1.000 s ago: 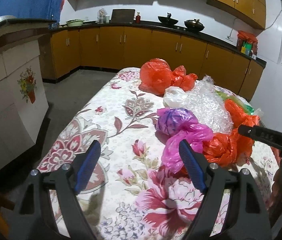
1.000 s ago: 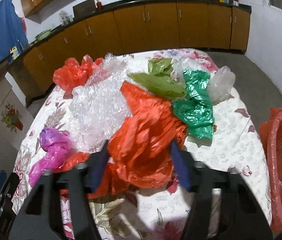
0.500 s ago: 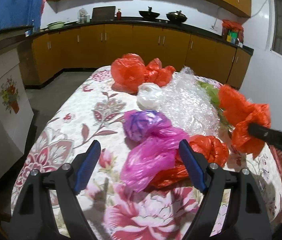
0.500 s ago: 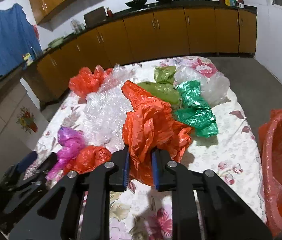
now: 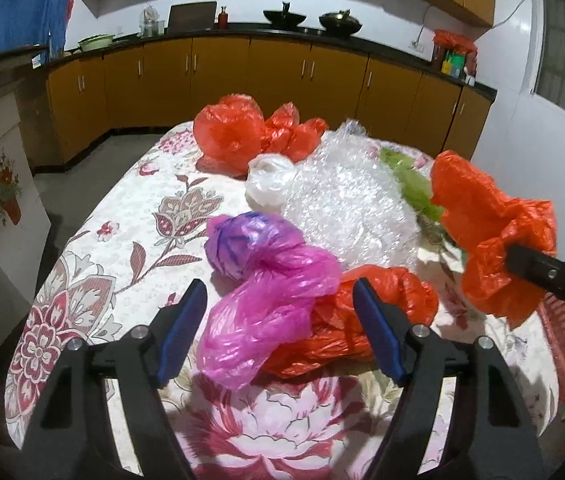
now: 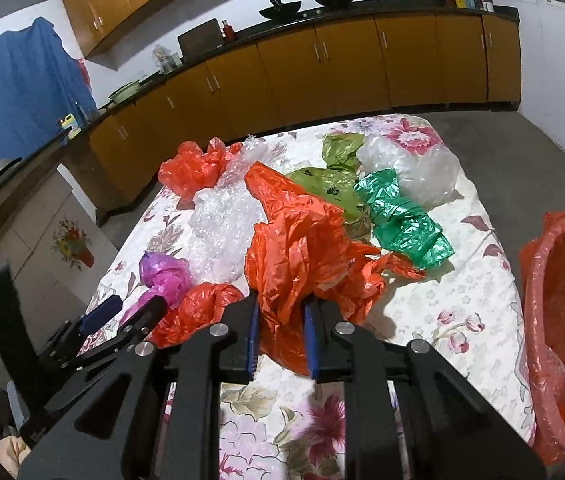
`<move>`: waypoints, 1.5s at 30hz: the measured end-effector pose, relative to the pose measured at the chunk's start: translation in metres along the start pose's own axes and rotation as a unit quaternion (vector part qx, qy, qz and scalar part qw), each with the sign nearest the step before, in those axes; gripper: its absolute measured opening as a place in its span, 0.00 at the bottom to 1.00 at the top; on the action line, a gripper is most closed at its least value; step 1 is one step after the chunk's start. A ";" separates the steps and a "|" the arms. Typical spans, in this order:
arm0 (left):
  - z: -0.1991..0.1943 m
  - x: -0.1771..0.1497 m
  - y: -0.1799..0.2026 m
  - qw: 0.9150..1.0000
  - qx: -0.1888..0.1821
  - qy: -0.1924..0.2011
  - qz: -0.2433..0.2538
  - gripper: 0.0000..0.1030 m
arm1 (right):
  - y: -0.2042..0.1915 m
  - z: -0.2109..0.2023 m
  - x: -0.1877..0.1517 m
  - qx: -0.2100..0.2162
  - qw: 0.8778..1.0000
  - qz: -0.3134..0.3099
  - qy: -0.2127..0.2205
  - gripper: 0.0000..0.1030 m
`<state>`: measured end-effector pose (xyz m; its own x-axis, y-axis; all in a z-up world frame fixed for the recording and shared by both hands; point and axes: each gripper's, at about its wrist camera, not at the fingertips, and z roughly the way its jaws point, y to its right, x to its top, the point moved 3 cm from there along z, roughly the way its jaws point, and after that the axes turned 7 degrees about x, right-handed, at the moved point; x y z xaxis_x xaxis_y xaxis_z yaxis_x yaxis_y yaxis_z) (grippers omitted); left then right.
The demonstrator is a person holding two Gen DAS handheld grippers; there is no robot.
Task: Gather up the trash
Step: 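Grasp a red bag with the right gripper while the left gripper grasps a pink bag, then carry the red and pink bags over the red basket with both grippers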
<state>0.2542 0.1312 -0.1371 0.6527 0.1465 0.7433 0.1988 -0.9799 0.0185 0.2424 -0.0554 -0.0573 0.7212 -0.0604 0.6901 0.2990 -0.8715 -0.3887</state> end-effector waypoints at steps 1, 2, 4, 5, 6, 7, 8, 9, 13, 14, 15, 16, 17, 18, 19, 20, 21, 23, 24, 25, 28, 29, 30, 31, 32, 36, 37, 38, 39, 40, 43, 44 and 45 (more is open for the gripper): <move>0.004 0.000 -0.002 1.000 0.006 -0.008 -0.002 0.69 | 0.000 -0.001 0.000 0.001 1.000 0.000 0.000 0.18; 0.007 0.000 -0.004 1.000 0.006 -0.014 -0.006 0.64 | -0.001 -0.001 0.000 0.001 1.000 -0.002 0.000 0.18; 0.013 -0.002 -0.011 0.999 0.003 -0.032 -0.023 0.59 | -0.001 -0.003 -0.001 0.001 1.000 -0.005 0.002 0.18; 0.016 -0.002 -0.015 0.999 0.003 -0.038 -0.030 0.53 | 0.000 -0.004 0.000 0.001 1.000 -0.005 0.002 0.18; 0.018 -0.003 -0.018 0.998 0.003 -0.045 -0.037 0.47 | 0.000 -0.005 0.000 0.001 1.000 -0.005 0.003 0.18; 0.021 -0.004 -0.022 0.998 0.000 -0.051 -0.043 0.44 | -0.001 -0.006 -0.001 0.001 1.000 -0.005 0.004 0.18; 0.022 -0.005 -0.024 0.997 -0.004 -0.054 -0.048 0.37 | 0.000 -0.007 -0.001 0.002 1.000 -0.004 0.005 0.18; 0.022 -0.005 -0.027 0.997 -0.009 -0.056 -0.053 0.30 | 0.000 -0.008 -0.001 0.002 1.000 -0.004 0.006 0.18; 0.018 -0.003 -0.031 0.997 -0.009 -0.047 -0.054 0.17 | 0.001 -0.013 0.001 0.006 1.000 -0.003 0.010 0.18; 0.016 -0.002 -0.032 0.998 -0.010 -0.043 -0.054 0.16 | 0.001 -0.015 0.001 0.006 1.000 -0.004 0.011 0.18; 0.013 0.000 -0.034 0.998 -0.011 -0.039 -0.054 0.16 | 0.001 -0.017 0.001 0.007 1.000 -0.004 0.013 0.18; 0.011 0.001 -0.035 0.998 -0.013 -0.036 -0.054 0.16 | 0.001 -0.020 0.002 0.008 1.000 -0.005 0.016 0.18; 0.009 0.003 -0.036 0.998 -0.014 -0.033 -0.055 0.16 | 0.001 -0.022 0.003 0.008 1.000 -0.006 0.018 0.18; 0.008 0.004 -0.036 0.998 -0.017 -0.031 -0.056 0.16 | 0.001 -0.023 0.003 0.008 1.000 -0.005 0.020 0.18; 0.006 0.005 -0.037 0.998 -0.019 -0.030 -0.057 0.16 | 0.001 -0.025 0.004 0.009 1.000 -0.005 0.021 0.18; 0.005 0.006 -0.039 0.998 -0.019 -0.030 -0.059 0.16 | 0.002 -0.027 0.004 0.008 1.000 -0.003 0.023 0.18; 0.004 0.006 -0.040 0.998 -0.019 -0.030 -0.061 0.16 | 0.003 -0.029 0.004 0.009 1.000 -0.002 0.025 0.18; 0.003 0.007 -0.042 0.997 -0.017 -0.029 -0.063 0.16 | 0.003 -0.033 0.004 0.009 1.000 -0.002 0.027 0.18; 0.001 0.007 -0.042 0.997 -0.018 -0.027 -0.064 0.16 | 0.003 -0.034 0.004 0.010 1.000 -0.002 0.028 0.18; -0.002 0.008 -0.042 0.997 -0.017 -0.025 -0.064 0.15 | 0.003 -0.036 0.004 0.010 1.000 -0.003 0.029 0.18; -0.010 0.011 -0.042 0.998 -0.018 -0.015 -0.063 0.14 | 0.001 -0.042 0.005 0.013 0.999 -0.005 0.034 0.18; -0.014 0.013 -0.042 0.998 -0.018 -0.011 -0.062 0.14 | 0.001 -0.044 0.005 0.014 0.999 -0.005 0.036 0.18; -0.017 0.014 -0.042 0.998 -0.018 -0.008 -0.061 0.14 | 0.001 -0.046 0.006 0.014 0.999 -0.005 0.039 0.18; -0.020 0.016 -0.041 0.998 -0.018 -0.003 -0.060 0.13 | 0.001 -0.049 0.007 0.015 0.999 -0.005 0.042 0.18; -0.022 0.017 -0.041 0.998 -0.017 0.000 -0.058 0.13 | 0.002 -0.052 0.007 0.015 0.999 -0.004 0.045 0.18; -0.034 0.024 -0.038 0.998 -0.018 0.017 -0.054 0.12 | 0.004 -0.062 0.008 0.015 0.998 -0.003 0.054 0.18; -0.037 0.025 -0.037 0.998 -0.019 0.020 -0.054 0.11 | 0.004 -0.064 0.009 0.015 0.998 -0.003 0.056 0.18; -0.039 0.026 -0.036 0.998 -0.019 0.023 -0.053 0.11 | 0.005 -0.067 0.009 0.015 0.998 -0.002 0.058 0.18; -0.042 0.027 -0.035 0.998 -0.019 0.026 -0.052 0.11 | 0.006 -0.069 0.009 0.015 0.998 -0.001 0.060 0.18; -0.045 0.029 -0.033 0.998 -0.021 0.029 -0.051 0.11 | 0.007 -0.071 0.009 0.015 0.998 0.000 0.062 0.18; -0.054 0.032 -0.026 0.998 -0.028 0.037 -0.045 0.10 | 0.011 -0.080 0.010 0.013 0.997 0.003 0.070 0.18; -0.057 0.033 -0.023 0.998 -0.032 0.040 -0.043 0.10 | 0.013 -0.083 0.010 0.011 0.997 0.005 0.074 0.18; -0.062 0.035 -0.018 0.998 -0.036 0.045 -0.040 0.10 | 0.015 -0.086 0.010 0.010 0.997 0.006 0.077 0.18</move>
<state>0.2286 0.1457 -0.0700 0.5683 0.2153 0.7942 0.1928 -0.9731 0.1258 0.2002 -0.1108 -0.0035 0.6211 -0.1451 0.7702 0.3050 -0.8605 -0.4081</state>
